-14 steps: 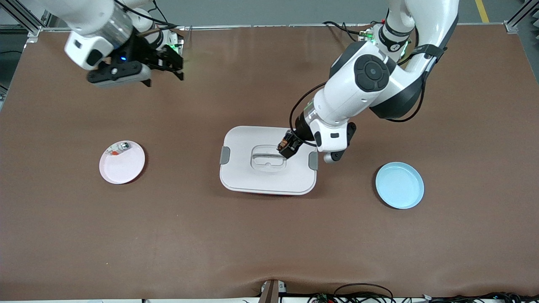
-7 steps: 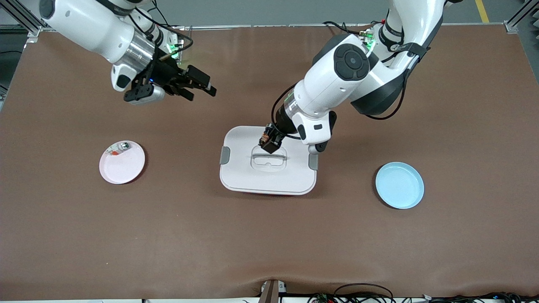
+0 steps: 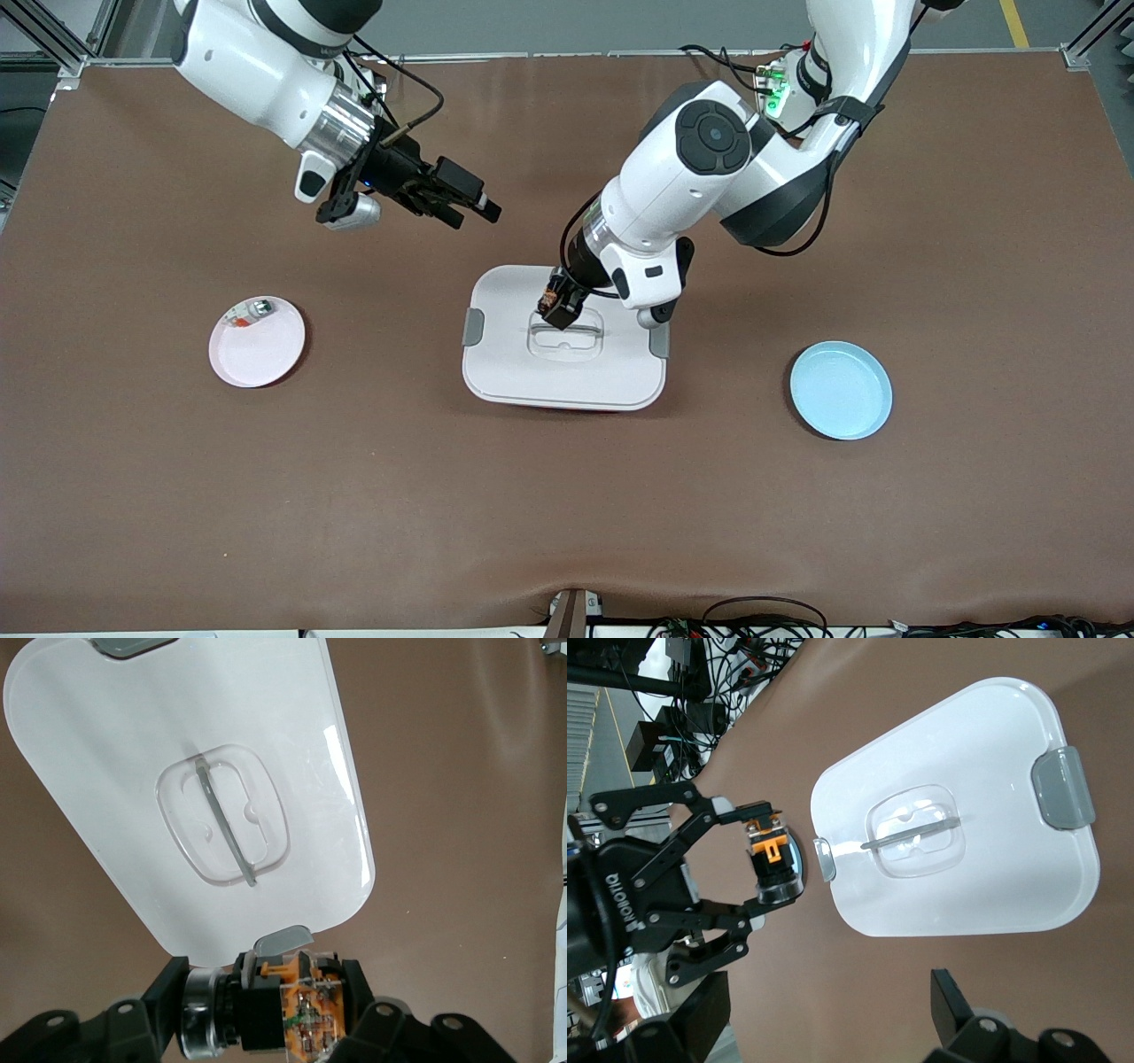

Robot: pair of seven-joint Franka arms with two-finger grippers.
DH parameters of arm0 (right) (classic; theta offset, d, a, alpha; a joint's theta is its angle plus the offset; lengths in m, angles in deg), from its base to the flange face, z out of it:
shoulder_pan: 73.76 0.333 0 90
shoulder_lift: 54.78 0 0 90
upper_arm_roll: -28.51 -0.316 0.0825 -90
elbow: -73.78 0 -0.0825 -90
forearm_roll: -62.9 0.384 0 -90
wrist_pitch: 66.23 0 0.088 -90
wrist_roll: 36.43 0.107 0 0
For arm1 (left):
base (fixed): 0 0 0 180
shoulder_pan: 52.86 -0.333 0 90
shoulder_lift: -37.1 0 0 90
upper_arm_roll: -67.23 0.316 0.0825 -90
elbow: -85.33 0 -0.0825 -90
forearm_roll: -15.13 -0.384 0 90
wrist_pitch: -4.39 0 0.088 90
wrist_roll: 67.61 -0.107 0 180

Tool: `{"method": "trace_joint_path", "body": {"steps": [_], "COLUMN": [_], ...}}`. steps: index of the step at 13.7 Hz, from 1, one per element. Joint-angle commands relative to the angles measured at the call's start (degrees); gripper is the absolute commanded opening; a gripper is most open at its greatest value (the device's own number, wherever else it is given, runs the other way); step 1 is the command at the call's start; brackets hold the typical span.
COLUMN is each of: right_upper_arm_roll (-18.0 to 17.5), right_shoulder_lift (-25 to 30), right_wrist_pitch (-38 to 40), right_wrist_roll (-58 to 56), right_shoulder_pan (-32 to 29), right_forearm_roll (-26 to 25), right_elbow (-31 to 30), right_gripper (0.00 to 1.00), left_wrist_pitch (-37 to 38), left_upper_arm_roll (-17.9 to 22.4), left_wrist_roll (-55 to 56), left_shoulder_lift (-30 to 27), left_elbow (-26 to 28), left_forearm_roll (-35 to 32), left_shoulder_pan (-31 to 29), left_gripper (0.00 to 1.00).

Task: Transfer orange switch to right arm and place
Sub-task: 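Reach the right gripper to the switch held by the left gripper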

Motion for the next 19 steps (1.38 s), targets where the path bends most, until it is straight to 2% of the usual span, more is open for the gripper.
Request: {"method": "trace_joint_path", "body": {"steps": [1, 3, 7, 9, 13, 19], "right_upper_arm_roll": [0.53, 0.53, 0.53, 0.53, 0.53, 0.62], "right_shoulder_lift": [-4.69, -8.12, -10.95, -12.53, -15.87, -18.25], "right_wrist_pitch": [-4.32, -4.42, -4.59, -5.38, -11.79, -11.89], "right_wrist_roll": [-2.08, -2.51, -8.57, -10.86, -15.96, -23.17], "right_shoulder_pan": [1.99, 2.08, 2.34, 2.43, 6.12, 6.21], "right_forearm_roll": [3.08, 6.15, 6.52, 9.49, 15.39, 15.48], "right_elbow": [2.92, 6.70, 9.44, 11.02, 13.04, 13.75], "right_gripper": [1.00, 1.00, 1.00, 1.00, 1.00, 1.00], "left_wrist_pitch": [0.23, 0.31, 0.31, 0.31, 0.23, 0.23], "left_upper_arm_roll": [0.88, 0.96, 0.96, 0.96, 1.23, 1.23], "left_wrist_roll": [0.94, 0.94, 0.94, 0.94, 0.94, 0.94], "left_shoulder_lift": [0.67, 0.58, 0.58, 0.58, 0.67, 0.67], "left_elbow": [-1.97, -1.97, -1.97, -2.06, -2.14, -2.14], "left_forearm_roll": [0.31, 0.31, 0.31, 0.31, 0.31, 0.31], "left_shoulder_pan": [0.86, 0.86, 0.95, 0.86, 0.95, 0.86], "left_gripper": [0.00, 0.00, 0.00, 0.00, 0.00, 0.00]}}
